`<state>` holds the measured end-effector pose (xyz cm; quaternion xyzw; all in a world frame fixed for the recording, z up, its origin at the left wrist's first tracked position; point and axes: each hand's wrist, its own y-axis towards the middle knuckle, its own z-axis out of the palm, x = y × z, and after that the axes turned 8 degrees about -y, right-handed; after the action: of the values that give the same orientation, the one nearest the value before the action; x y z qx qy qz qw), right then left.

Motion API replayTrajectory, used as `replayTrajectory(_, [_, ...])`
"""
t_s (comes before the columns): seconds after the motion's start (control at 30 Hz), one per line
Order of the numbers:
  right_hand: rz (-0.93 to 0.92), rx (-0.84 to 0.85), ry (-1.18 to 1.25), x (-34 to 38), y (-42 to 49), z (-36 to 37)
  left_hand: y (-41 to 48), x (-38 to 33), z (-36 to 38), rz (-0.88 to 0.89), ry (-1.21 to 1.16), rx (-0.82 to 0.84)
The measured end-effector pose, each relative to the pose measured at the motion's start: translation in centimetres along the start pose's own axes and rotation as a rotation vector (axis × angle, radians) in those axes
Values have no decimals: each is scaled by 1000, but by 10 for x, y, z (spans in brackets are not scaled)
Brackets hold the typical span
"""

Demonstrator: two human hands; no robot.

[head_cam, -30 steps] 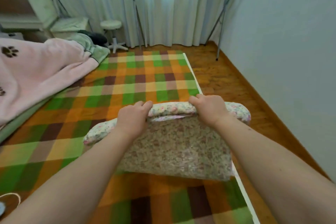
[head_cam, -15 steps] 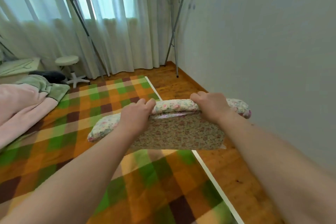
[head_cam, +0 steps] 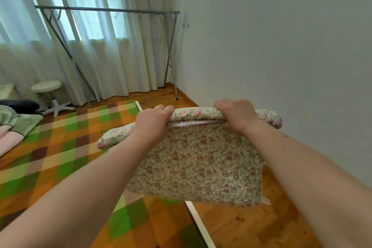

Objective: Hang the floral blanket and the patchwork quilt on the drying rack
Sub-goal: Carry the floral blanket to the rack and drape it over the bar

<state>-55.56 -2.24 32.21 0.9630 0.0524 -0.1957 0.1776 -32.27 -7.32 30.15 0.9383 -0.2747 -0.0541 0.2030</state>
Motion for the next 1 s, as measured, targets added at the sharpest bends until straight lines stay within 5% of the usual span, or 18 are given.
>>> replayTrajectory(0.43, [15,-49,-91,-159,-23,33,93,-135,18,6,-28,-41])
replayTrajectory(1.0, [-97,-146,-62,-240,156,118,262,-105,75,-143,70,-90])
